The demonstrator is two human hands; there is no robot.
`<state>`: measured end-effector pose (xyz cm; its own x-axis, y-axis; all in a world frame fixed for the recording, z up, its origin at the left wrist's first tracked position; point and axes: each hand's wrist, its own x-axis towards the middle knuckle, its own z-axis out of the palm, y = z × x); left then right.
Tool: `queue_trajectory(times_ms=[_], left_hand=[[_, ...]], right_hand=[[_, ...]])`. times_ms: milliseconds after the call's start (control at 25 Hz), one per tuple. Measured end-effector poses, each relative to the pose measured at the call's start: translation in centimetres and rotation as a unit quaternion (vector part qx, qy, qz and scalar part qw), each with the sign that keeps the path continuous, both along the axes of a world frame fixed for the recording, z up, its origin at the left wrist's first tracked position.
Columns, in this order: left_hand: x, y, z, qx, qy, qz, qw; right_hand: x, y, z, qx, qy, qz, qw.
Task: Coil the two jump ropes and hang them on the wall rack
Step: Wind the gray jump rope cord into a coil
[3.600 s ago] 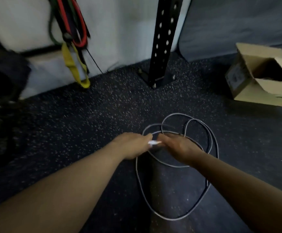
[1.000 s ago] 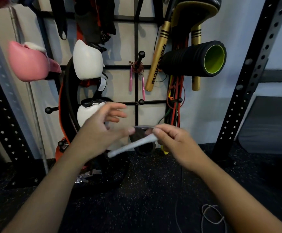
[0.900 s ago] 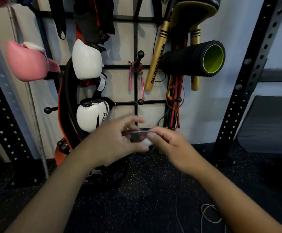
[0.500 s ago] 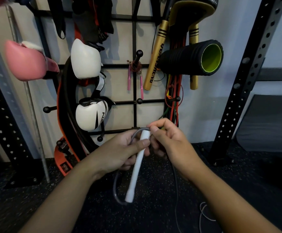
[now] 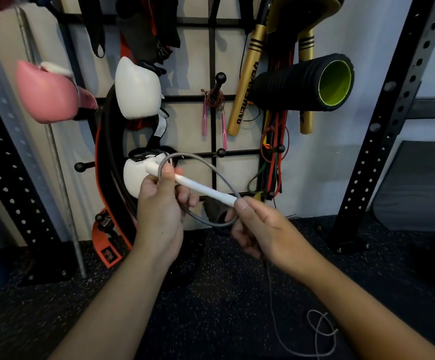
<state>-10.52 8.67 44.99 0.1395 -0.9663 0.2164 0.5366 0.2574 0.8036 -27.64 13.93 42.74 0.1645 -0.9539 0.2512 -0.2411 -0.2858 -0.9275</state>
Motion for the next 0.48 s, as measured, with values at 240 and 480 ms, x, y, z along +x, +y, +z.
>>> queue_trajectory(times_ms=[240,480], left_hand=[[2.8,-0.6,0.8,-0.076,-0.385,0.061,0.918],[0.9,1.7,1.1,-0.091,-0.602,-0.196,0.769]], right_hand=[[-2.7,-1.4,0.4,-0.041,0.119,-0.025,0.992],[-2.3,-1.3,1.0,-0.076,0.262,0.014,0.962]])
